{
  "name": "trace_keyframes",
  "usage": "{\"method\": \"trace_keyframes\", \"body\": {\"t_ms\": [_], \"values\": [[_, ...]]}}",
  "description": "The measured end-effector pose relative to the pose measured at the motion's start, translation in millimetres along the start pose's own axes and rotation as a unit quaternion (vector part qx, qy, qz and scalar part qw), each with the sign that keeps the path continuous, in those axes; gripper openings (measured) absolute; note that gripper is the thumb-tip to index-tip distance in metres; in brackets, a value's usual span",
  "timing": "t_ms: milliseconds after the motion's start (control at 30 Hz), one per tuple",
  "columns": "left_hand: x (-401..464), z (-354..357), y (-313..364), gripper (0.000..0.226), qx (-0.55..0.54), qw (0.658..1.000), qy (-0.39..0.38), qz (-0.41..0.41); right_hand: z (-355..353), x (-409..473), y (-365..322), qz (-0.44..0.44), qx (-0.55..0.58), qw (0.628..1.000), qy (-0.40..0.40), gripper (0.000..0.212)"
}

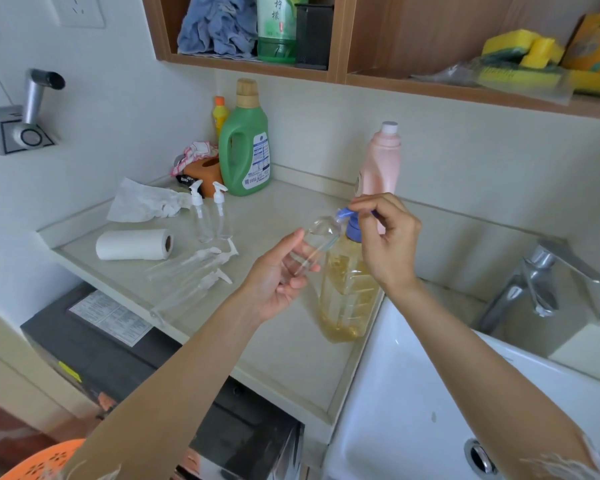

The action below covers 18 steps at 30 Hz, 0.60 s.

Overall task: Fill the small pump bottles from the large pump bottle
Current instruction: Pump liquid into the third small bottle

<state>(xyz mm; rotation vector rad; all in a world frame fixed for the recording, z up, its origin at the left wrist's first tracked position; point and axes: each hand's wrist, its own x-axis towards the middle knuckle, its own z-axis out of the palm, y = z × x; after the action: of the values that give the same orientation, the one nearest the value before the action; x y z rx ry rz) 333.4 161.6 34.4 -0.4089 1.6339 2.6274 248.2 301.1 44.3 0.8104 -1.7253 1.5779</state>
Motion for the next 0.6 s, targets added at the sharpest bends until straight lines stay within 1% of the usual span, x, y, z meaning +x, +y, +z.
{"method": "trace_keyframes", "body": {"t_ms": [167, 267, 400, 600], "values": [[-4.0, 0.5, 3.0, 0.034, 0.008, 1.0, -0.018, 0.001, -10.1, 7.6, -7.4, 0.008, -0.006, 0.999, -0.045, 0.024], [-1.4, 4.1, 5.8, 0.037, 0.012, 0.999, -0.037, 0.006, -13.8, 19.5, -11.1, 0.003, -0.014, 0.998, -0.054, 0.027], [1.3, 4.0, 5.7, 0.037, 0.014, 0.999, -0.045, 0.002, -13.4, 18.4, -8.9, -0.007, -0.02, 0.999, -0.046, 0.027], [4.4, -1.8, 2.5, 0.034, 0.005, 0.999, -0.04, -0.001, -3.2, 7.9, -0.2, 0.004, 0.007, 1.0, -0.001, 0.024]]}}
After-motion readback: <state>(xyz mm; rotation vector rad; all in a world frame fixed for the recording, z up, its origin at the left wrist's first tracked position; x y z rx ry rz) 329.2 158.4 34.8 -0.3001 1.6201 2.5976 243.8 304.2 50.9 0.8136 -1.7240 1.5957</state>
